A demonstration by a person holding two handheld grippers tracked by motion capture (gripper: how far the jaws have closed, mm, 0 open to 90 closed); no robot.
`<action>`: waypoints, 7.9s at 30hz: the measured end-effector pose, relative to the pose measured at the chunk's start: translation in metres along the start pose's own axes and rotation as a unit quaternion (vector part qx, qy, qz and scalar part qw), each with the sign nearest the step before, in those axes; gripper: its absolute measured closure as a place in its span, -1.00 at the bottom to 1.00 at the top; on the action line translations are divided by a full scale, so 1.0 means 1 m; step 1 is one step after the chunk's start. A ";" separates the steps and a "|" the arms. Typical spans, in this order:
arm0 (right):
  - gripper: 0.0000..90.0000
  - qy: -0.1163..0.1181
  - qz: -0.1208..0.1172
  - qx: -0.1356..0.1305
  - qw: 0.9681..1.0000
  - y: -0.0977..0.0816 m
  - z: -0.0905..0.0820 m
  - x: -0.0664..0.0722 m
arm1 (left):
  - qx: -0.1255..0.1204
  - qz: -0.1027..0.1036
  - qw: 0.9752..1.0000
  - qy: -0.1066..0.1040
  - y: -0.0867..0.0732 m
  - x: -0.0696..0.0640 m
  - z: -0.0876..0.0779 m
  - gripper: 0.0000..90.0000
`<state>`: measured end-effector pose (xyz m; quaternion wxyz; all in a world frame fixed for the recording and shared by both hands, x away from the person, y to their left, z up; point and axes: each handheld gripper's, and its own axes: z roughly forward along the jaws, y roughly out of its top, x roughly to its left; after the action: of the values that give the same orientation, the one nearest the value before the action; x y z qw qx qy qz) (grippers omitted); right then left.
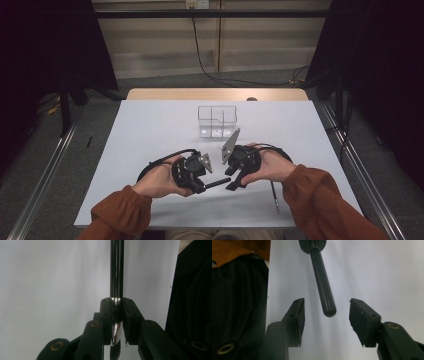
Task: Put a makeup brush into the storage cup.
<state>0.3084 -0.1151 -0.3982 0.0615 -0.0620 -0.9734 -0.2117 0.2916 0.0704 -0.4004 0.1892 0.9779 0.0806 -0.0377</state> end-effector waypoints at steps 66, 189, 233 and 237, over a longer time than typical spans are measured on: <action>0.77 0.036 0.001 -0.015 0.999 -0.006 0.001 -0.007 | -0.112 -0.033 0.993 0.017 -0.022 0.009 0.004 -0.21; 0.77 -0.092 0.112 -0.399 0.905 -0.085 -0.010 0.022 | -0.424 -0.112 0.894 0.090 -0.028 -0.004 0.000 -0.79; 0.77 -0.084 0.112 -0.403 0.904 -0.084 -0.005 0.020 | -0.480 -0.149 0.864 0.029 -0.016 0.006 -0.006 0.38; 0.77 -0.083 0.110 -0.402 0.905 -0.084 -0.004 0.021 | -0.488 -0.147 0.860 0.018 -0.013 0.006 -0.008 0.47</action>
<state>0.2760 -0.1902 -0.4258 -0.0270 -0.2055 -0.7942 -0.5712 0.2956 0.0867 -0.3984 0.6327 0.7380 0.2346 -0.0032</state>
